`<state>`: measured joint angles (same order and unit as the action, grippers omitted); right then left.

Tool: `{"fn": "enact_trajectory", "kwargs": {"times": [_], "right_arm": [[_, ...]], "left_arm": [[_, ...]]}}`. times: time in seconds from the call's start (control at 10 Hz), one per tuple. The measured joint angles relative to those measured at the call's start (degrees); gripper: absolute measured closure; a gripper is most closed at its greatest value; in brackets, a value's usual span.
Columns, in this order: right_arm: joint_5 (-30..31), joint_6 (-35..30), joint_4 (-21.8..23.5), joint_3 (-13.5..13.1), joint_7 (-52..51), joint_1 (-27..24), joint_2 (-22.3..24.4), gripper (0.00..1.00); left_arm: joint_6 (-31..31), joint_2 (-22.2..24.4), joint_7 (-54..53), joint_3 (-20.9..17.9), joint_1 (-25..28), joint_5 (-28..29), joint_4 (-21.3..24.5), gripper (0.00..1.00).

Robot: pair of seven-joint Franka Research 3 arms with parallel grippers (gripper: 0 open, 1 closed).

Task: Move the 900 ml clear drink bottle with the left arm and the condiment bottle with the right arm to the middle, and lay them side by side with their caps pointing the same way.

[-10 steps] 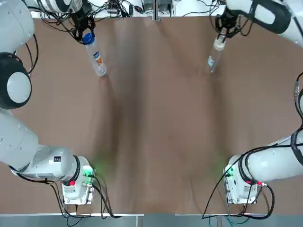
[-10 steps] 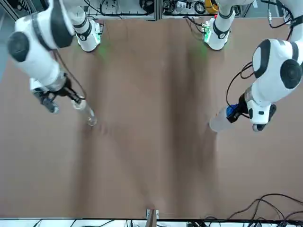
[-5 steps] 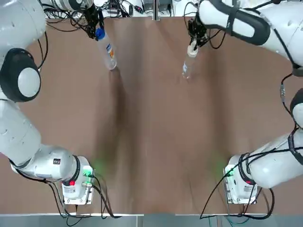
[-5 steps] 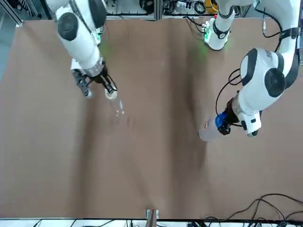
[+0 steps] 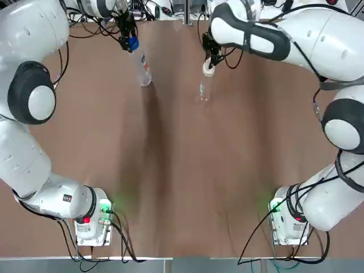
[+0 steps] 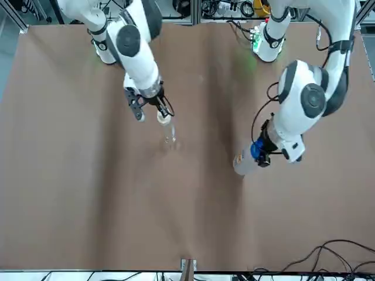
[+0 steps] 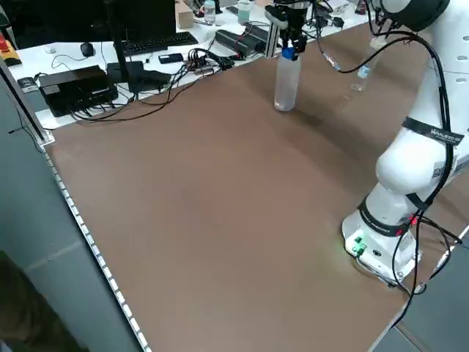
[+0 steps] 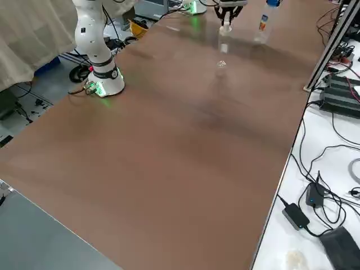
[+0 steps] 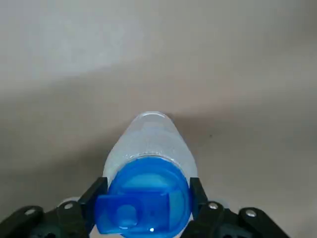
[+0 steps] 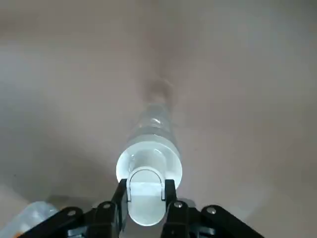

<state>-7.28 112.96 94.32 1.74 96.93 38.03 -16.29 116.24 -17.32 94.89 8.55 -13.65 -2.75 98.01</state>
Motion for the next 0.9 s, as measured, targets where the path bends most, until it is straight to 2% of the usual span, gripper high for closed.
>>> {"fn": "enact_trajectory", "kwargs": {"times": [0.3, 0.9], "right_arm": [[0.0, -0.02, -3.89, -0.06, 6.4, 2.64, -4.31, 0.67], [0.25, -0.03, -6.61, -1.12, 7.29, 3.33, -6.6, 0.67]], "left_arm": [[-0.04, -1.74, 1.13, -0.04, -2.25, 0.0, -0.31, 0.28], [0.0, -2.4, 2.0, -1.24, -2.18, 0.01, -1.35, 0.28]]}}
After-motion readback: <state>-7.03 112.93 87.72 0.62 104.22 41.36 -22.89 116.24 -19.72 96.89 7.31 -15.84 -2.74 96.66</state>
